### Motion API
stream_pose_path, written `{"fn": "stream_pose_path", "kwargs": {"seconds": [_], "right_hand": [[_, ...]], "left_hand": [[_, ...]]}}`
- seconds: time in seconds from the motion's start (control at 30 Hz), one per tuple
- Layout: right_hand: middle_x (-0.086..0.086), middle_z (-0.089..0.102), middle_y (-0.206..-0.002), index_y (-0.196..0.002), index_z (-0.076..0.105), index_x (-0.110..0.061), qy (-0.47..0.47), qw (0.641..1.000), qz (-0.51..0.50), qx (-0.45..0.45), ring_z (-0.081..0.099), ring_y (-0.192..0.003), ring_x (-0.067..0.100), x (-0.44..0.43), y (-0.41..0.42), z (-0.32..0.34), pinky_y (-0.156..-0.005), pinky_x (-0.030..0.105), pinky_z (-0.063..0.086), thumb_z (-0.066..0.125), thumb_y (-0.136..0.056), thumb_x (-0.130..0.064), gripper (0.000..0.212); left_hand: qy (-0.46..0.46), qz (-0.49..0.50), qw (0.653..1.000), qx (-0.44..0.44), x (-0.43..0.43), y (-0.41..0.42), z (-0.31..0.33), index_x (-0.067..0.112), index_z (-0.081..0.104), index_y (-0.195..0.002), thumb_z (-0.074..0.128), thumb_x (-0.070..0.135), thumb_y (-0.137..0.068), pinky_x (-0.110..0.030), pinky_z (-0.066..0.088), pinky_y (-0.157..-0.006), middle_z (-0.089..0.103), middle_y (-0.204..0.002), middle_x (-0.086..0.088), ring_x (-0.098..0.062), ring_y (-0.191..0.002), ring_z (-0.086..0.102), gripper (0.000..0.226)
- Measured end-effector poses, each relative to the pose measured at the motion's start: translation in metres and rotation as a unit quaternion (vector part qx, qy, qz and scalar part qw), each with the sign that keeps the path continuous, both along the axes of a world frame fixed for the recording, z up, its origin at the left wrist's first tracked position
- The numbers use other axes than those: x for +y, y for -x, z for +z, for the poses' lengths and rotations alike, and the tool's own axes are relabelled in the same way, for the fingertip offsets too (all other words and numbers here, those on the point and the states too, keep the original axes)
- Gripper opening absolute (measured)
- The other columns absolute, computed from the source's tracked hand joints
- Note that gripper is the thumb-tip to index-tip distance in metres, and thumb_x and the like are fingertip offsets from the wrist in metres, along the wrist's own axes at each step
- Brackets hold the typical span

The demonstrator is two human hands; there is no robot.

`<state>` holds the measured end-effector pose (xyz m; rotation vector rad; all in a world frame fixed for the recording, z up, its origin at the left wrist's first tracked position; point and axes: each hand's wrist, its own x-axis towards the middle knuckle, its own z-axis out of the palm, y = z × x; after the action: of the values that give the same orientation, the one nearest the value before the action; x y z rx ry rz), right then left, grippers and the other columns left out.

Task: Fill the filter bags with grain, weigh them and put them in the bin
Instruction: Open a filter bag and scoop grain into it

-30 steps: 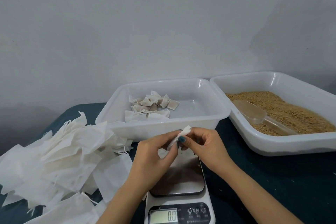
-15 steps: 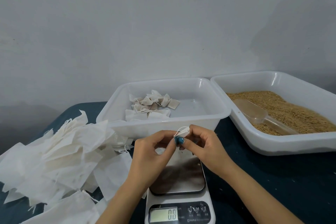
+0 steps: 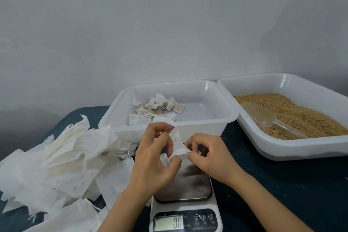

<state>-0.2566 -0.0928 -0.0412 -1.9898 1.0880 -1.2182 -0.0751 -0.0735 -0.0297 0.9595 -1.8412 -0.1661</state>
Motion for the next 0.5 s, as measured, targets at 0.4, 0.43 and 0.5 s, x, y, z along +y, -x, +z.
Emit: {"fn": "stream_pose_path", "kwargs": {"seconds": [0.4, 0.43, 0.5], "right_hand": [[-0.013, 0.053, -0.055, -0.058, 0.052, -0.032, -0.046, 0.994, 0.061, -0.084, 0.050, -0.053, 0.002, 0.002, -0.002, 0.011, -0.054, 0.020, 0.044, 0.065, -0.075, -0.018, 0.025], [-0.013, 0.054, -0.056, -0.060, 0.053, -0.031, -0.046, 0.993, 0.063, -0.089, 0.049, -0.055, 0.002, 0.003, -0.001, 0.012, -0.055, 0.020, 0.043, 0.065, -0.076, -0.016, 0.025], [-0.013, 0.054, -0.058, -0.063, 0.054, -0.028, -0.040, 0.993, 0.068, -0.091, 0.049, -0.055, 0.002, 0.003, -0.001, 0.013, -0.055, 0.017, 0.042, 0.065, -0.078, -0.013, 0.024]], "left_hand": [[-0.029, -0.080, 0.988, -0.125, 0.002, -0.003, 0.002, 0.024, 0.054, -0.113, 0.052, 0.035, -0.091, -0.028, 0.045, -0.080, 0.054, -0.107, 0.014, -0.011, -0.097, 0.056, 0.024], [-0.019, -0.078, 0.986, -0.143, 0.001, -0.003, 0.002, 0.024, 0.054, -0.115, 0.055, 0.040, -0.092, -0.028, 0.046, -0.083, 0.053, -0.109, 0.013, -0.011, -0.099, 0.056, 0.028], [0.012, -0.061, 0.982, -0.178, -0.001, -0.004, 0.002, 0.023, 0.054, -0.118, 0.061, 0.052, -0.089, -0.023, 0.042, -0.091, 0.053, -0.112, 0.014, -0.008, -0.105, 0.054, 0.042]]}}
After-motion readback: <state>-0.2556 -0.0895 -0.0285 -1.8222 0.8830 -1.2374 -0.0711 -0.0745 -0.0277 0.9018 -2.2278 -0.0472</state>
